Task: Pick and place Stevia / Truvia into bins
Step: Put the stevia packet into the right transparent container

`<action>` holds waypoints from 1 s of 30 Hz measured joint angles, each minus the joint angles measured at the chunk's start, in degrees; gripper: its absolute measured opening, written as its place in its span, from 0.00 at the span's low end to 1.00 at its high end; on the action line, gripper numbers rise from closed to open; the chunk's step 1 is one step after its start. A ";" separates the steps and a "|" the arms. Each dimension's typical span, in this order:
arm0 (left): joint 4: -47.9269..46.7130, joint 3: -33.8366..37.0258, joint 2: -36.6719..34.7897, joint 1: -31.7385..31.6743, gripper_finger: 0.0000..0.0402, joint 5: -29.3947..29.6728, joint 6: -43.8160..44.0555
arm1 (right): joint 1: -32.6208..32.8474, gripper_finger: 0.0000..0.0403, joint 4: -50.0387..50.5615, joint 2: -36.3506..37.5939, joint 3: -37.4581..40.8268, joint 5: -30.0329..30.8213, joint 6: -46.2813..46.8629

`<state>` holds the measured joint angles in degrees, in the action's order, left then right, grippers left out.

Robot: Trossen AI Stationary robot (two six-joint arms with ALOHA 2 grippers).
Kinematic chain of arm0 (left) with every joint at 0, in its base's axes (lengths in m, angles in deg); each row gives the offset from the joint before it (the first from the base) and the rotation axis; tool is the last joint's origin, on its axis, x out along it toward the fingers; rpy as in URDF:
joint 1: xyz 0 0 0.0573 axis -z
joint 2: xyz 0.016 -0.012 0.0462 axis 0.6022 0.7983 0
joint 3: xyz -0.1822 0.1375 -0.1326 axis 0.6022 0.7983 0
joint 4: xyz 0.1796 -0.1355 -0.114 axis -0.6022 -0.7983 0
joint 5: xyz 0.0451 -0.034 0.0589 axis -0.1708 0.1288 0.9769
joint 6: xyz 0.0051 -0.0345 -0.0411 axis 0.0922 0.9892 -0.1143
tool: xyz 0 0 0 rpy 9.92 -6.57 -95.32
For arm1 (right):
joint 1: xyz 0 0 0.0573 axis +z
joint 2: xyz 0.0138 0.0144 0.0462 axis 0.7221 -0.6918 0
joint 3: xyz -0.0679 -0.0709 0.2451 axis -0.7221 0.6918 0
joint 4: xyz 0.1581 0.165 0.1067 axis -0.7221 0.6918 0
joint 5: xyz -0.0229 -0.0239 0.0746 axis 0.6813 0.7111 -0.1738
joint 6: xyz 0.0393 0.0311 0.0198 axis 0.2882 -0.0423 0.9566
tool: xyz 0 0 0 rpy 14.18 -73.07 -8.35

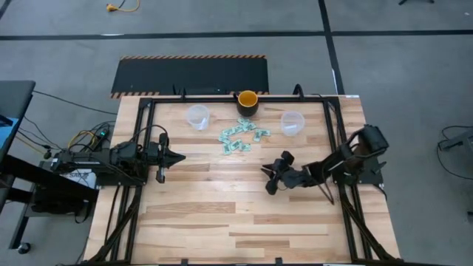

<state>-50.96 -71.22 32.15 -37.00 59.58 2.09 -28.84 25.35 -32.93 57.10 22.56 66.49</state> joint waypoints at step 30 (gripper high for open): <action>-0.02 0.01 -0.01 -0.02 0.00 0.01 -0.02 | -4.49 0.15 -1.05 -11.52 -6.22 4.37 -9.60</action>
<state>-50.99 -71.21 32.15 -37.02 59.59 2.07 -33.34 24.30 -44.45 50.89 26.94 56.89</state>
